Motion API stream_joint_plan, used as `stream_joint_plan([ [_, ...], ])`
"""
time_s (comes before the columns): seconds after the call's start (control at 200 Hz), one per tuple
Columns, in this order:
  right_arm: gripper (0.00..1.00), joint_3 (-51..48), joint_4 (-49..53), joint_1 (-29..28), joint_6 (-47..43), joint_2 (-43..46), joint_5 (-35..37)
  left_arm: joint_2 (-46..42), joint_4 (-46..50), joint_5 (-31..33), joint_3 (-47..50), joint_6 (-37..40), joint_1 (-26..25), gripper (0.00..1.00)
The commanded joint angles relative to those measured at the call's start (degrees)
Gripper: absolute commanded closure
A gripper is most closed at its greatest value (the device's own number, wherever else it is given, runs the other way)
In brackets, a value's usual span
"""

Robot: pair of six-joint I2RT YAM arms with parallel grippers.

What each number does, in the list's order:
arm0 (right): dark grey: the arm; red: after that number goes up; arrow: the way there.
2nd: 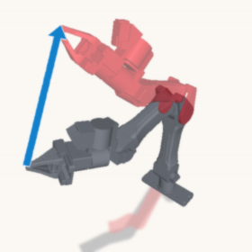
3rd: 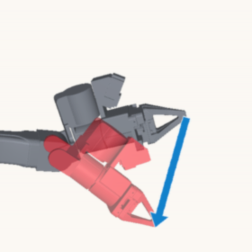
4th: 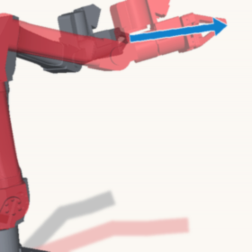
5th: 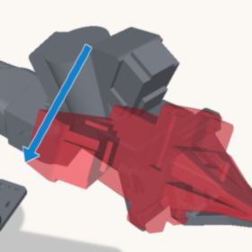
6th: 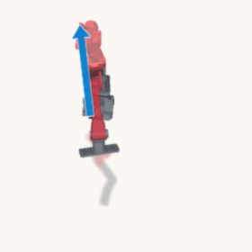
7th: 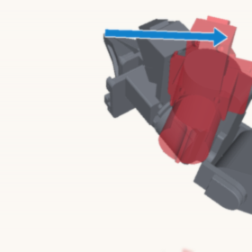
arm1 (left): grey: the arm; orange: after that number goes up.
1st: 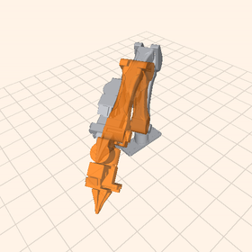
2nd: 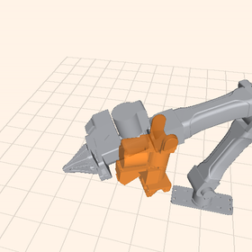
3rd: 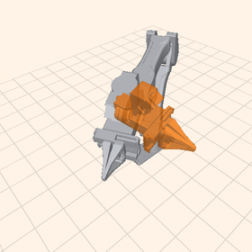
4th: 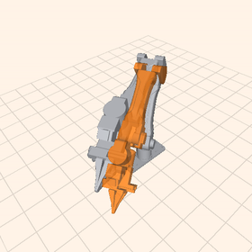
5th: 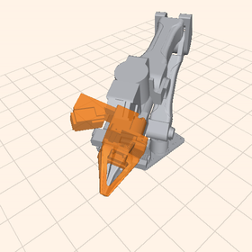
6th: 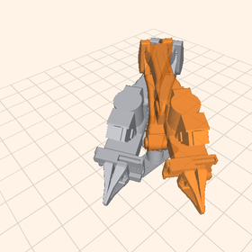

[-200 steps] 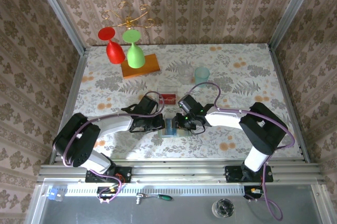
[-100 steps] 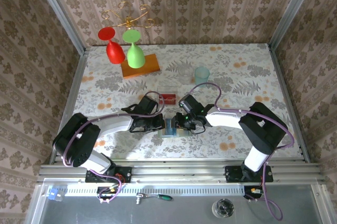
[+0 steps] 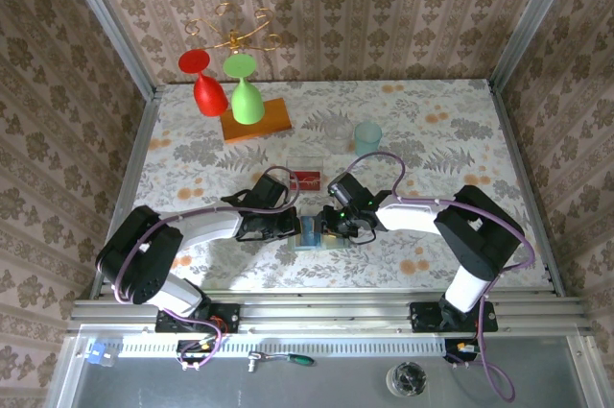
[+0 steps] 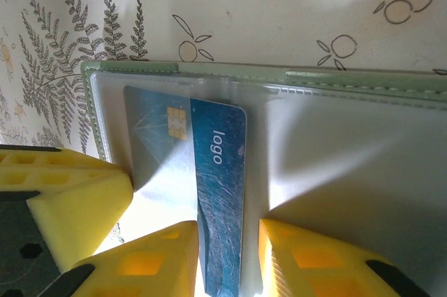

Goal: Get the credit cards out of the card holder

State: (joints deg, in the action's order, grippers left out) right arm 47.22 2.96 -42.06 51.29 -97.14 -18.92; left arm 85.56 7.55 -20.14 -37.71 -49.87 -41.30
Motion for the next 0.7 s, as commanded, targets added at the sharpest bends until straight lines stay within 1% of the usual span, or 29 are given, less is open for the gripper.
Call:
stream_joint_plan([
  [0.0, 0.69, -0.8, -0.9, 0.3, 1.0, 0.0, -1.1, 0.4, 2.8, 1.4, -0.4, 0.7, -0.4, 0.96],
  [0.245, 0.71, -1.2, -5.2, 0.7, 2.7, -1.0, -3.8, 0.6, 2.7, 1.3, -0.3, 0.6, -0.4, 0.96],
  [0.435, 0.72, -1.3, -6.8, 1.0, 3.2, -1.4, -4.9, 0.5, 2.8, 1.3, -0.2, 0.6, -0.4, 0.96],
  [0.695, 0.76, -2.1, -8.4, 1.5, 3.9, -1.1, -5.4, 0.3, 3.0, 1.4, -0.3, 0.5, -0.4, 0.96],
])
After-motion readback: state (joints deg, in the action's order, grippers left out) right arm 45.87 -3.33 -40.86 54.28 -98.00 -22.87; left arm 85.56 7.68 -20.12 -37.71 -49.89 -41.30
